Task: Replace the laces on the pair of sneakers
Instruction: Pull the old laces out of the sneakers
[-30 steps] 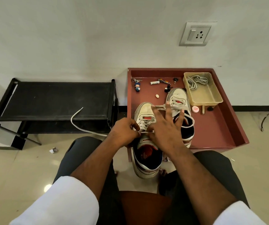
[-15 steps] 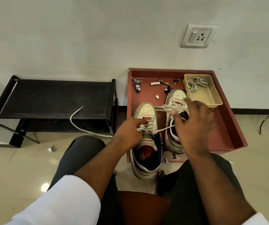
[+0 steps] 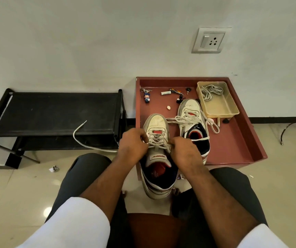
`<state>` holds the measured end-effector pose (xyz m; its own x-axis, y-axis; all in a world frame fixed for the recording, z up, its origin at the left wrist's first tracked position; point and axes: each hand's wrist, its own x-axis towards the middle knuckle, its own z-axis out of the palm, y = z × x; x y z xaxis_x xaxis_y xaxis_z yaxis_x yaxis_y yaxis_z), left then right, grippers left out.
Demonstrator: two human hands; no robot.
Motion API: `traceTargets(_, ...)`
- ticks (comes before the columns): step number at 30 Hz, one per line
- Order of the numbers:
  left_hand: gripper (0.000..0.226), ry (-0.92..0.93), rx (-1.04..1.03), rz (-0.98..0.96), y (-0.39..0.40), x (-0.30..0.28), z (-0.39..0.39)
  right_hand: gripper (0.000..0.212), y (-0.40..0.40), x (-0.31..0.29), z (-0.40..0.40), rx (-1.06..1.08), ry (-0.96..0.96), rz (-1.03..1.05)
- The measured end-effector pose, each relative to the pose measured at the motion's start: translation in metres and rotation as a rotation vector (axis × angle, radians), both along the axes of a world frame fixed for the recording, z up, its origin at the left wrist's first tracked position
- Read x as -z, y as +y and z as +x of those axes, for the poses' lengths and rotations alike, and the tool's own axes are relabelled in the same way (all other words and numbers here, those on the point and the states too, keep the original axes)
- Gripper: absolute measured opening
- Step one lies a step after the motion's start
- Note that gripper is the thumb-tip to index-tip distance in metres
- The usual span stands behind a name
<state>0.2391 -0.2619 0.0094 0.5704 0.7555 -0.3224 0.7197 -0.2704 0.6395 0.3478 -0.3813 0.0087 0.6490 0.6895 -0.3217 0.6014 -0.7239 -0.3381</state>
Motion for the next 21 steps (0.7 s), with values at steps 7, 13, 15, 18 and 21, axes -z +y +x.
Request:
traceTargets(7,0.047,0.162,0.266,-0.034,-0.007,0.007,0.011,0.024,-0.006,-0.003,0.003,0.017,0.015,0.002)
traceTargets(13,0.032,0.184,0.353,0.095,-0.007,0.007,0.011,0.022,-0.009,-0.009,0.007,0.051,0.005,0.016)
traceTargets(15,0.022,0.168,0.356,0.131,-0.007,0.007,0.012,0.021,-0.006,-0.007,0.003,0.018,-0.001,0.022)
traceTargets(18,0.011,0.132,0.301,0.112,-0.007,0.009,0.011,0.018,-0.003,-0.004,0.001,-0.005,0.022,0.042)
traceTargets(21,0.010,-0.065,-0.015,-0.140,-0.006,0.015,0.007,0.020,-0.005,-0.005,0.007,0.001,0.090,0.045)
